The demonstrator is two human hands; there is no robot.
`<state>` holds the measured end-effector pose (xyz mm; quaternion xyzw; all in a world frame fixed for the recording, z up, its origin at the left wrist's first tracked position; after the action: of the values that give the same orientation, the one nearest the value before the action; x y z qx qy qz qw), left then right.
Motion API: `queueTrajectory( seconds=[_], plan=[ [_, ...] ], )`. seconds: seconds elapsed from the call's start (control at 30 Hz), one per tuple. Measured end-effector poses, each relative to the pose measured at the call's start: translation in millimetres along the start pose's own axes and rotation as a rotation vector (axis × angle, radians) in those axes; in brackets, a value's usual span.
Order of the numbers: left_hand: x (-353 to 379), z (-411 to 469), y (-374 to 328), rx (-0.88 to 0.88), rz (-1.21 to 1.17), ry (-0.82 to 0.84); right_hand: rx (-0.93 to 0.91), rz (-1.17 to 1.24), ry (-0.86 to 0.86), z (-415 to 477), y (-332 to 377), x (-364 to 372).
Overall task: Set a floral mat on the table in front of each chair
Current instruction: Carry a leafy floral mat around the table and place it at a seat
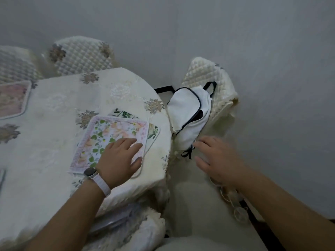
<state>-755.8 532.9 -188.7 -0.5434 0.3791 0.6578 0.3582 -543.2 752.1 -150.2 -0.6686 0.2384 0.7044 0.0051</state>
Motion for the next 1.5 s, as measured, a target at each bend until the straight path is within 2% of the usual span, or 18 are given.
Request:
queueTrajectory(
  seconds=[0.17,0.3,0.6,0.8,0.93,1.13,1.27,1.33,1.5],
  plan=[
    [13.8,-12.7,36.7,-0.122,-0.005,0.015,-0.162,-0.018,0.057,69.6,27.9,12.3],
    [33.3,-38.3,60.4,-0.244,-0.033,0.095,-0.302,-0.012,0.169,116.7,50.4,31.6],
    [59.2,-73.0,73.2,-0.569,-0.057,0.223,-0.52,0.02,0.393,194.5,76.6,83.8],
    [75.3,-62.2,64.9,-0.903,-0.118,0.315,-0.655,0.079,0.459,263.6,73.6,104.1],
    [92.8,-40.5,51.6,-1.094,-0.22,0.397,-0.609,0.163,0.545,312.3,46.8,122.7],
    [112.1,-13.0,31.9,-1.526,-0.485,0.43,-0.408,0.246,0.731,374.8,15.3,148.8],
    [116.1,3.3,20.7,-1.836,-0.708,0.282,-0.348,0.268,0.808,391.5,10.7,156.6],
    [115.8,9.9,14.5,-1.937,-0.825,0.203,-0.295,0.293,0.838,395.2,12.1,159.4],
    [118.7,15.9,10.2,-2.142,-0.935,0.009,-0.174,0.4,0.844,403.9,22.2,164.3]
  ],
)
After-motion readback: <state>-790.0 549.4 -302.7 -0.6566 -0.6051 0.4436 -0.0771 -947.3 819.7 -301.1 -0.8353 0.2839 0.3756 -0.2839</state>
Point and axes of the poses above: each hand's wrist, its own z-axis towards the middle knuckle, its own x-axis out of the palm, y = z × x, the point moved 1 cm from there along z, towards the middle knuckle, and after that the axes turned 12 degrees about z, right-handed, at the moved point
